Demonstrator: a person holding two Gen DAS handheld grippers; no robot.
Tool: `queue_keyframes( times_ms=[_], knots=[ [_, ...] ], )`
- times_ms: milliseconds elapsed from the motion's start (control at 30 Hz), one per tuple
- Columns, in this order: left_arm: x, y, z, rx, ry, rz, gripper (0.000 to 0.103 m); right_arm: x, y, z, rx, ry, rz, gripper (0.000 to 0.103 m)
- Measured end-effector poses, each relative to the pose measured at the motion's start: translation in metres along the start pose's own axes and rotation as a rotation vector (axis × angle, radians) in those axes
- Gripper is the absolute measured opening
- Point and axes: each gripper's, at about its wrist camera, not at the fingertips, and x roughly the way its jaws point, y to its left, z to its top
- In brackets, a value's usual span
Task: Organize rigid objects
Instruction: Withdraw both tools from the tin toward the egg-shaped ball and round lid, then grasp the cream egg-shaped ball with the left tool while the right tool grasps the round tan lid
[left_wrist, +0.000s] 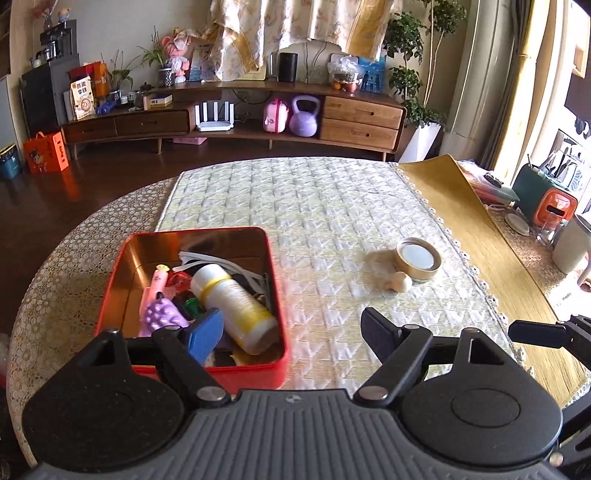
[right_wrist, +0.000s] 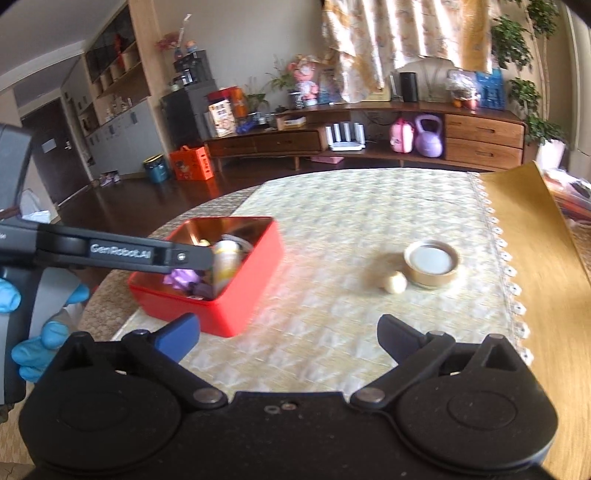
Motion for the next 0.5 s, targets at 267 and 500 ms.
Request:
queue_keyframes(
  times_ms=[267, 500],
  knots=[
    [0.013, -0.037, -0.001, 0.052, -0.029, -0.023, 0.084, -0.002, -0.048, 0.009, 0.05, 0.014, -0.083, 0.103],
    [0.042, -0.062, 0.002, 0.069, -0.008, -0.07, 0.084, 0.015, -0.089, 0.026, 0.105, 0.053, -0.13, 0.103]
  ],
)
